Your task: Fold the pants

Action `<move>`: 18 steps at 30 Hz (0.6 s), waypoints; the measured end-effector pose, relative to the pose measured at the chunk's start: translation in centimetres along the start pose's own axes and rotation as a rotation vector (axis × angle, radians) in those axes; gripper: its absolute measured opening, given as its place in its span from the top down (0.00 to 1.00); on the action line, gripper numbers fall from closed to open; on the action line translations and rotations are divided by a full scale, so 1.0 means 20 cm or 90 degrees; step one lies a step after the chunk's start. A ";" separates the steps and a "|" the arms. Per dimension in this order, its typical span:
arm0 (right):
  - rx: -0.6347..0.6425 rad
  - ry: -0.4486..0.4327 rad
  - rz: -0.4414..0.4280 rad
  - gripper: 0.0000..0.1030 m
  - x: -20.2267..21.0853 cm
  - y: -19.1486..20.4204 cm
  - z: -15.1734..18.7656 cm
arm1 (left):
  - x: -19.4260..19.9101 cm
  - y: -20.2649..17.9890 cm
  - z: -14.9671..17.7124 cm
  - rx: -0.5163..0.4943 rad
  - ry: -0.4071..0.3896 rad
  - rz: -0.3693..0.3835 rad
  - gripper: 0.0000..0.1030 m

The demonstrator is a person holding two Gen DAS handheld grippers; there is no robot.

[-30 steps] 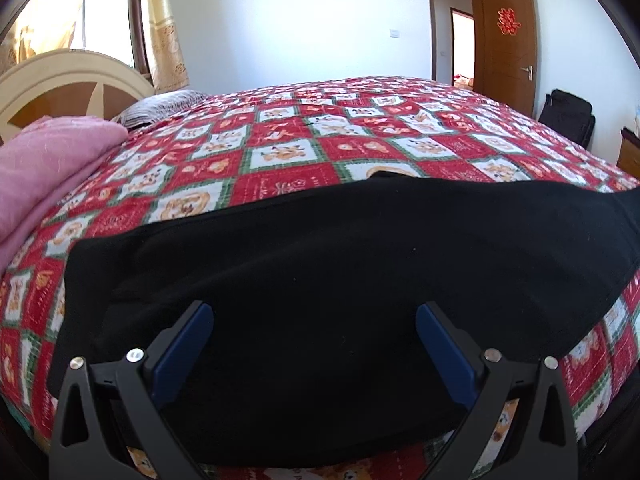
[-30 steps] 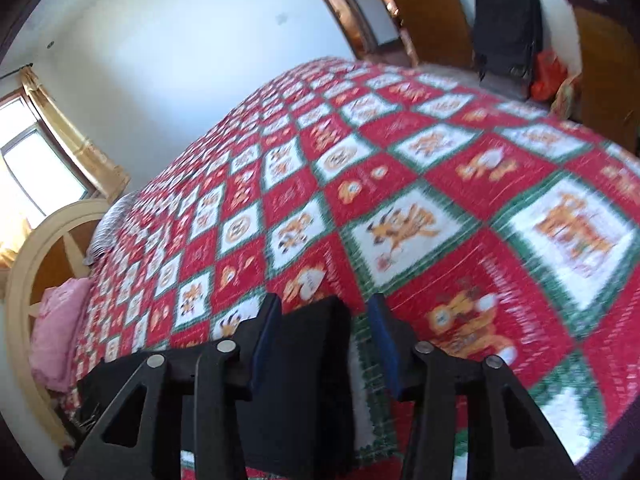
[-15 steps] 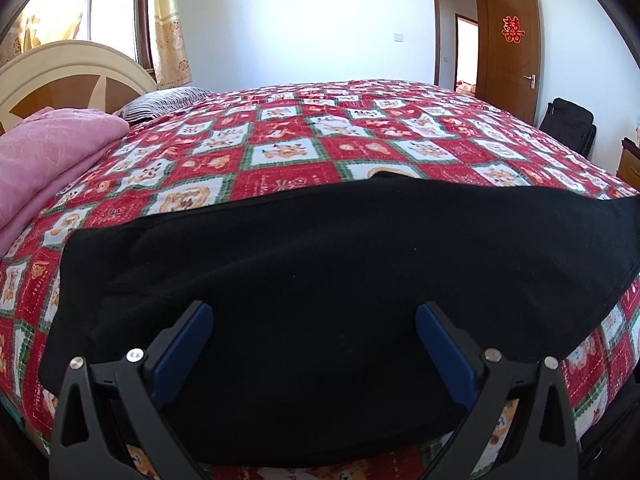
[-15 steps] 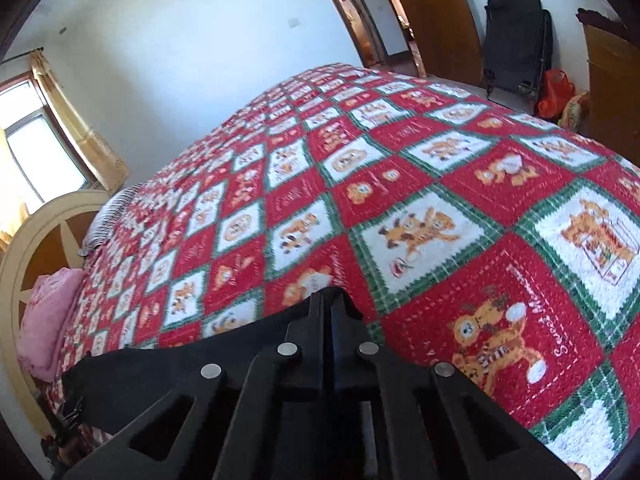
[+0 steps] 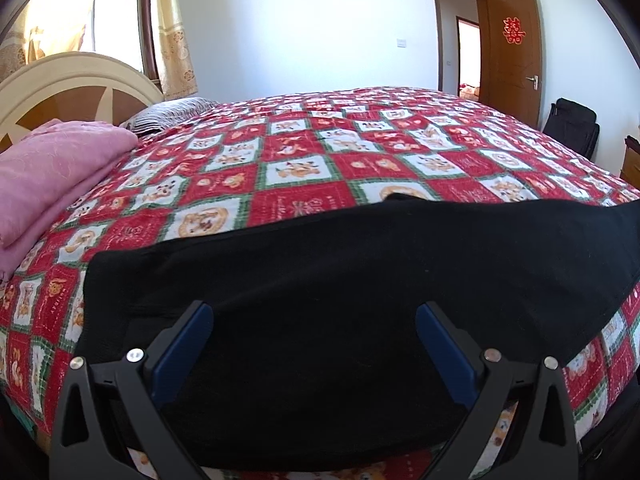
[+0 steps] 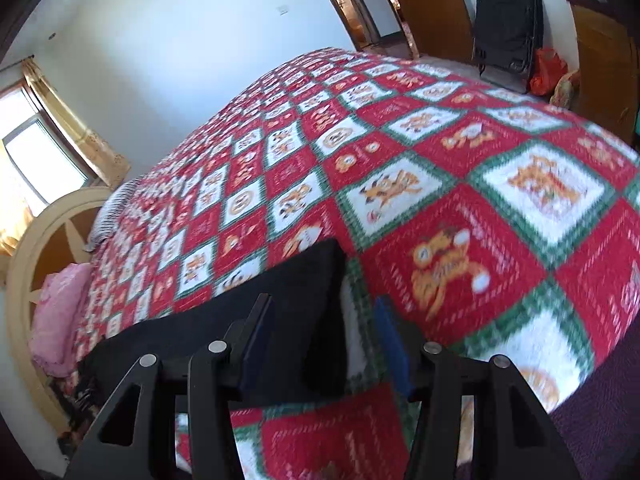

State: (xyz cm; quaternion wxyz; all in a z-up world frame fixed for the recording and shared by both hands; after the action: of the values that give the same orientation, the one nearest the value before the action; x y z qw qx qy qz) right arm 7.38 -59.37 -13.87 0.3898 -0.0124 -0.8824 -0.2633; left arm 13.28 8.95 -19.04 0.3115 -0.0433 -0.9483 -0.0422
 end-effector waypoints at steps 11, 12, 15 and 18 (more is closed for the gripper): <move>0.022 0.039 0.006 0.61 -0.05 0.04 0.08 | -0.06 0.07 0.06 0.036 0.011 0.009 0.00; 0.026 0.041 0.011 0.63 -0.06 0.04 0.09 | -0.06 0.07 0.06 0.038 0.010 0.009 0.00; 0.013 0.038 0.004 0.75 -0.09 0.00 0.08 | -0.06 0.07 0.06 0.040 0.006 0.008 0.00; 0.013 0.032 -0.005 0.79 -0.09 -0.01 0.09 | -0.06 0.07 0.06 0.040 0.004 0.008 0.00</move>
State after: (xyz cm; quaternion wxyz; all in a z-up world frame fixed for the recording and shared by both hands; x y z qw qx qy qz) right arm 7.40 -58.32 -16.20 0.4107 0.0016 -0.8751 -0.2560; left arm 13.66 10.40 -20.61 0.3162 -0.0391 -0.9478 -0.0105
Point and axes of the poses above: each gripper's, at about its wrist camera, not at the fingertips, and x roughly against the way its jaws point, y to its left, z to its underside, the point moved 2 cm from there along -x, roughly the way its jaws point, and after that the axes turned 1 degree about -y, right-handed, at the moved point
